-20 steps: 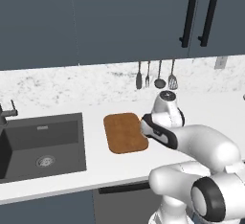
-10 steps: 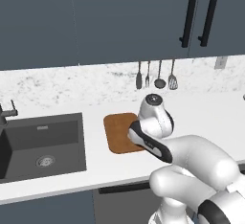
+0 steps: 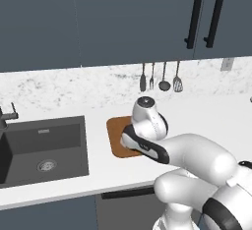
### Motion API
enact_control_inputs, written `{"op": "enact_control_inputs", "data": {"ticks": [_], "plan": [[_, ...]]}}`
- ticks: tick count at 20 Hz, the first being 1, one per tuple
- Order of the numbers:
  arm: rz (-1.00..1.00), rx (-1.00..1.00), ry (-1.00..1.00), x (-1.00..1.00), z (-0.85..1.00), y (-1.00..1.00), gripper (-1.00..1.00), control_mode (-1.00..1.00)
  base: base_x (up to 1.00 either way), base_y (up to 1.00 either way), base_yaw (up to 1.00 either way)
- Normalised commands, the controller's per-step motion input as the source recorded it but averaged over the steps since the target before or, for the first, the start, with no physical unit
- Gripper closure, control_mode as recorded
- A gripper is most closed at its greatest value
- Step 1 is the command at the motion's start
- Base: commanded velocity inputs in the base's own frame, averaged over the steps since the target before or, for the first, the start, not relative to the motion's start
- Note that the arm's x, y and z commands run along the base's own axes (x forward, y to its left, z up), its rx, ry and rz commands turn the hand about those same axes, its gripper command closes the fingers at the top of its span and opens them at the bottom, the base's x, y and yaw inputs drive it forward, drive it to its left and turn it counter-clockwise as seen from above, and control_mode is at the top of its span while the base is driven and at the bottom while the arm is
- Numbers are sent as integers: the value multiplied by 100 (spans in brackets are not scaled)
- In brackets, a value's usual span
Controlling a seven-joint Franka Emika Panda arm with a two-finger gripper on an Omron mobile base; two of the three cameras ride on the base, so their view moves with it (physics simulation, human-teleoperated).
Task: Pick up the sponge from the counter and clean the cutting board by briefly scrubbing or pressing down on the cutting board. Once finished, release the sponge.
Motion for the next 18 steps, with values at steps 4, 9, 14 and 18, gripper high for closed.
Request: {"op": "enact_control_inputs", "data": {"ticks": [4, 9, 14, 18], "plan": [[0, 1, 2, 0, -2, 30, 100, -100, 0, 0, 0], [0, 1, 0, 0, -22, 11, 100, -100, 0, 0, 0], [0, 6, 0, 0, -42, 3, 100, -100, 0, 0, 0], [0, 0, 0, 0, -43, 0, 100, -100, 0, 0, 0]]}}
